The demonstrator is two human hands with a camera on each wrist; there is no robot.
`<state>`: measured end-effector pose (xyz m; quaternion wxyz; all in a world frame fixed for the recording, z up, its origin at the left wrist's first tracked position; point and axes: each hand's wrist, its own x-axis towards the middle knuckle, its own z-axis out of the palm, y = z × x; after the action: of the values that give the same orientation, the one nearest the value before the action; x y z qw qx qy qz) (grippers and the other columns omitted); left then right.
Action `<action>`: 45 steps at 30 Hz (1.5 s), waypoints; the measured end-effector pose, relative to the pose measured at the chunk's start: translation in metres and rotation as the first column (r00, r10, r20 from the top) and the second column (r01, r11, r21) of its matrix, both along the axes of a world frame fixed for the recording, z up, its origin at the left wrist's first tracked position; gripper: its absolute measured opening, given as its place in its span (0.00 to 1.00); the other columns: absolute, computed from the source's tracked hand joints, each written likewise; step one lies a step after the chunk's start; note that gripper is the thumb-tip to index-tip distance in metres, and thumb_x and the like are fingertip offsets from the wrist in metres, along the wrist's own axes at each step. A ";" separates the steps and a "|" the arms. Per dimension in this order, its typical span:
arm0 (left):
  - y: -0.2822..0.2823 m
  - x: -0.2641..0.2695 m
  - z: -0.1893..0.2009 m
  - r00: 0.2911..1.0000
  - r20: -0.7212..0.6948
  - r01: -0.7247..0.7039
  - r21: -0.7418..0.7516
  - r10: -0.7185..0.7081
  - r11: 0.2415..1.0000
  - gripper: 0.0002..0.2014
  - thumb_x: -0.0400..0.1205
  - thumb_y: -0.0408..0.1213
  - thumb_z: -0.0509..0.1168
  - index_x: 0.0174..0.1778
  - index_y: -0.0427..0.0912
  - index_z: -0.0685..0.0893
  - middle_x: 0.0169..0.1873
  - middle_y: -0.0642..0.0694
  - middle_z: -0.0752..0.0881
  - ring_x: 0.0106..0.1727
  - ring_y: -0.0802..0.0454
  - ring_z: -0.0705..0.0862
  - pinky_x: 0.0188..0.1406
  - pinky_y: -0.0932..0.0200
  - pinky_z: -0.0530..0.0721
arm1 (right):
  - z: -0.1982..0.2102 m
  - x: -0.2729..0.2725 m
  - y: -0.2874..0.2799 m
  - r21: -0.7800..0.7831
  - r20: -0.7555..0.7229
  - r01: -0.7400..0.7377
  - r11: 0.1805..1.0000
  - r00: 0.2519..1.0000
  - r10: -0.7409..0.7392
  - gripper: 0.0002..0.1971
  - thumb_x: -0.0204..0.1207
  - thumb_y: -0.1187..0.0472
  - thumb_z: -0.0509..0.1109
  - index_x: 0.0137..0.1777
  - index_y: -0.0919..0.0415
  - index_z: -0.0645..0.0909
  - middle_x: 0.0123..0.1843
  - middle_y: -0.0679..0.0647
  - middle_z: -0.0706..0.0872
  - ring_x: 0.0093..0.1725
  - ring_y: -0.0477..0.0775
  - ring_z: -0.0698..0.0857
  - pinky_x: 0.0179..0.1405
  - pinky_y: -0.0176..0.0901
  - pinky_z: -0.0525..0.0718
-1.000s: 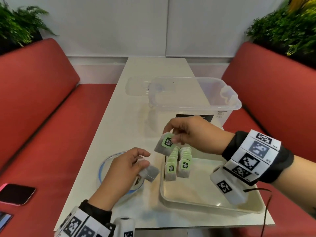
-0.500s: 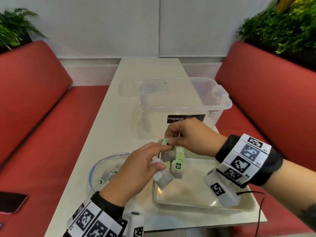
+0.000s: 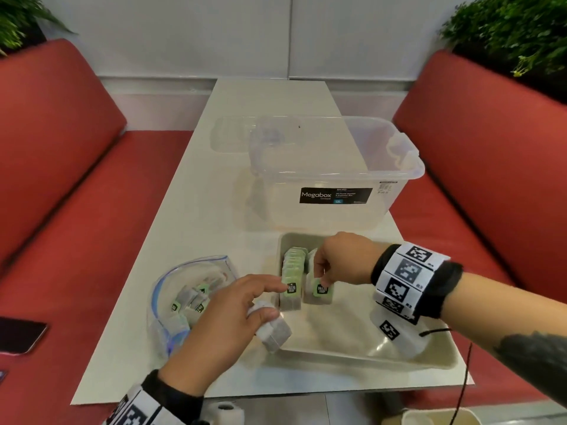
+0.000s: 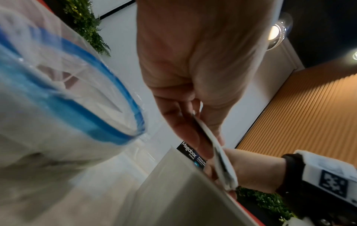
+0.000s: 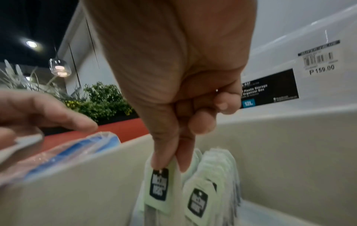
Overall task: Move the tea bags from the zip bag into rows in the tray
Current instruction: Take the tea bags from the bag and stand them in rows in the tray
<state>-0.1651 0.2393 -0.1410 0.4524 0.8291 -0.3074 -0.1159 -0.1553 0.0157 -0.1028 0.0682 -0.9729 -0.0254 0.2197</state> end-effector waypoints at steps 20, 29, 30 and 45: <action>0.006 -0.009 -0.006 0.988 -0.153 0.004 0.087 0.009 0.996 0.18 0.76 0.36 0.71 0.46 0.71 0.83 0.51 0.70 0.84 0.51 0.71 0.78 0.47 0.77 0.73 | -0.021 0.005 -0.004 -0.144 0.021 -0.090 0.986 0.995 0.094 0.05 0.73 0.54 0.70 0.47 0.52 0.81 0.40 0.47 0.79 0.41 0.52 0.77 0.35 0.39 0.71; 0.005 -0.006 -0.009 0.979 -0.201 0.009 0.085 0.008 0.996 0.17 0.76 0.38 0.72 0.47 0.71 0.84 0.49 0.70 0.84 0.42 0.75 0.78 0.45 0.68 0.79 | -0.034 0.000 0.007 -0.127 -0.378 -0.398 0.909 0.866 0.327 0.23 0.78 0.55 0.68 0.73 0.47 0.75 0.62 0.49 0.85 0.60 0.53 0.81 0.56 0.39 0.73; 0.005 -0.006 -0.010 0.978 -0.206 0.007 0.083 0.011 0.997 0.17 0.76 0.38 0.72 0.48 0.71 0.84 0.48 0.71 0.84 0.42 0.74 0.79 0.45 0.67 0.80 | -0.036 0.001 0.007 -0.144 -0.408 -0.417 0.897 0.851 0.330 0.23 0.79 0.55 0.67 0.74 0.48 0.73 0.64 0.49 0.84 0.62 0.54 0.81 0.58 0.40 0.73; -0.001 0.012 0.014 0.975 -0.211 -0.095 -0.084 0.075 0.992 0.23 0.67 0.28 0.77 0.46 0.64 0.86 0.37 0.54 0.87 0.40 0.46 0.87 0.45 0.56 0.86 | 0.002 -0.003 0.002 0.110 -0.165 -0.159 0.981 0.971 0.176 0.18 0.74 0.50 0.73 0.63 0.47 0.82 0.53 0.45 0.86 0.44 0.42 0.78 0.47 0.33 0.72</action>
<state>-0.1527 0.2380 -0.1265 0.5249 0.8028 -0.2278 -0.1676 -0.1586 0.0179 -0.1009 0.0978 -0.9400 -0.1121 0.3071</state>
